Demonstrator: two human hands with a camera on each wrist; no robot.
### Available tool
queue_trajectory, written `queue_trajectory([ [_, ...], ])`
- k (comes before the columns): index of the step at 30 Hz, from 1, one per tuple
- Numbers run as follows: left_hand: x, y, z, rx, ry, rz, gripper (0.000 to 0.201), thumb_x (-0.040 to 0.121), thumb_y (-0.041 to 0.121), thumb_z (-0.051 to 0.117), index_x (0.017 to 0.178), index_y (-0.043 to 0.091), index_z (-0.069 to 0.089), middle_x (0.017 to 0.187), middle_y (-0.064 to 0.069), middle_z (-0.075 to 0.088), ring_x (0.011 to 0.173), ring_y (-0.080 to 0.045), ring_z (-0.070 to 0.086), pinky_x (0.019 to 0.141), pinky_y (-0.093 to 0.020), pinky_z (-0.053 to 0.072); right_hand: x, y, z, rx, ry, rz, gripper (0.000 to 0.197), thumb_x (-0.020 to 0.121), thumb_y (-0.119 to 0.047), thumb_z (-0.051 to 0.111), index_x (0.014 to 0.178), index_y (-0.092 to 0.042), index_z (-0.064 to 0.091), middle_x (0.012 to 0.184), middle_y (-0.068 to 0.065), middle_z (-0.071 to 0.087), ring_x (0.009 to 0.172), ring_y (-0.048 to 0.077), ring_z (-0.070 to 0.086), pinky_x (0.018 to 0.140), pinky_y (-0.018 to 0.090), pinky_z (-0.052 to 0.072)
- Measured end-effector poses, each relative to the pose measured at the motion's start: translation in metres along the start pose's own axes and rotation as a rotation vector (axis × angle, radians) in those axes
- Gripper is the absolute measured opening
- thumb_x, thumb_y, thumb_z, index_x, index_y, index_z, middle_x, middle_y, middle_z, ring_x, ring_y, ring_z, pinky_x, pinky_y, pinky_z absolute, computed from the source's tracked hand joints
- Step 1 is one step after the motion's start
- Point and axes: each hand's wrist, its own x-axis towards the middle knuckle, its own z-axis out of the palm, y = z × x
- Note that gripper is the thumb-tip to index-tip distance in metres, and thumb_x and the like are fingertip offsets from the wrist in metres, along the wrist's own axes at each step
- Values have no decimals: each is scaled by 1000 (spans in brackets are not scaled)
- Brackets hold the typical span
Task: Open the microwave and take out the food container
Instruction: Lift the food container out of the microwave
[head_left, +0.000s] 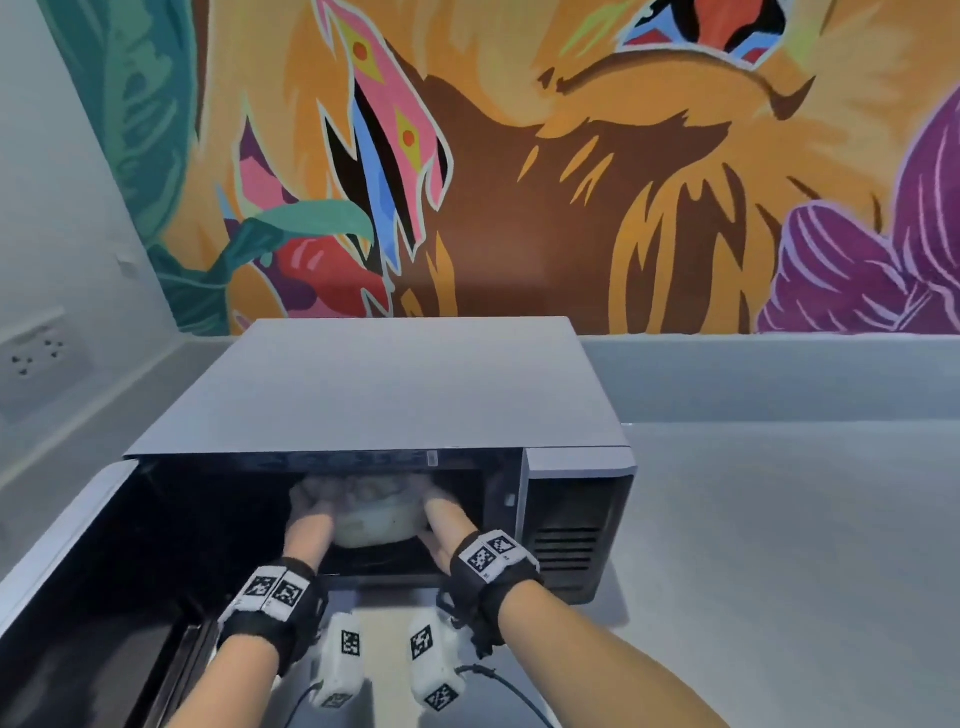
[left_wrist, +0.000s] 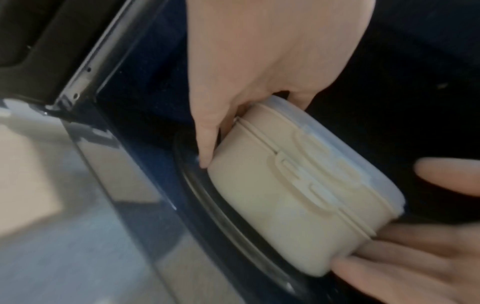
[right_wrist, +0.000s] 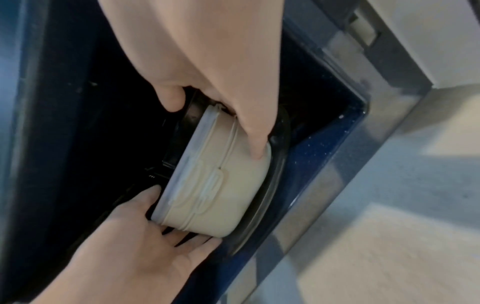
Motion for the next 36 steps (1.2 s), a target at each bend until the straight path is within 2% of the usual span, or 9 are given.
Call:
queue_trajectory([
  [4, -59, -8, -4, 57, 118, 155, 50, 94, 31, 42, 130, -4, 37, 130, -31, 51, 117, -44, 50, 89, -40, 37, -17, 17, -10, 38, -93, -70, 58, 87, -36, 49, 137, -10, 39, 131, 6, 52, 111, 17, 54, 107, 32, 40],
  [9, -130, -56, -2, 52, 32, 246, 81, 76, 61, 45, 136, 9, 30, 140, -20, 46, 124, -39, 49, 107, -53, 38, -75, 70, -62, 106, -189, -82, 71, 82, -46, 56, 144, -29, 27, 140, -2, 51, 123, 17, 52, 112, 44, 37],
  [12, -170, -95, 19, 116, -63, 163, 77, 81, 46, 54, 140, 6, 26, 142, -23, 42, 124, -40, 48, 108, -52, 38, -115, 103, -110, 131, -153, -14, 47, 93, -37, 49, 137, -28, 35, 121, -9, 58, 104, 7, 57, 85, 31, 50],
  [14, -188, -123, 49, 187, -181, 108, 80, 76, 48, 55, 141, 10, 25, 139, -19, 44, 120, -39, 52, 106, -53, 42, -133, 121, -147, 161, -89, -25, 45, 96, -28, 48, 137, -21, 35, 119, -4, 57, 90, 5, 57, 66, 26, 48],
  [17, -195, -166, 108, 236, -338, 114, 74, 69, 58, 54, 134, 27, 34, 132, -9, 53, 111, -27, 61, 97, -52, 51, -150, 138, -200, 219, 101, -55, 43, 96, -14, 48, 136, -6, 37, 121, 9, 53, 77, 8, 55, 57, 28, 43],
  [20, -237, -145, 159, 179, -425, 138, 68, 72, 48, 55, 132, 23, 34, 126, -7, 55, 112, -25, 59, 98, -48, 51, -167, 131, -248, 247, 238, -115, 29, 96, -9, 45, 125, -7, 42, 117, 13, 51, 74, 9, 52, 58, 30, 41],
  [23, -265, -118, 204, 133, -533, 107, 61, 83, 31, 53, 137, 17, 27, 131, -8, 48, 119, -26, 52, 103, -46, 47, -169, 118, -290, 266, 307, -151, 35, 99, -15, 39, 134, -12, 36, 120, 10, 49, 77, 11, 51, 65, 33, 44],
  [27, -259, -94, 245, 101, -640, 91, 61, 86, 32, 51, 140, 17, 24, 139, -9, 44, 126, -27, 47, 105, -46, 46, -148, 96, -326, 235, 357, -148, 46, 100, -16, 35, 145, -13, 27, 130, 13, 44, 101, 23, 47, 90, 43, 41],
  [36, -210, -76, 277, 137, -671, 140, 80, 82, 49, 54, 144, 12, 19, 143, -15, 47, 130, -31, 47, 110, -47, 40, -98, 60, -339, 191, 385, -133, 44, 100, -18, 35, 144, -16, 30, 148, 12, 38, 132, 29, 39, 106, 50, 39],
])
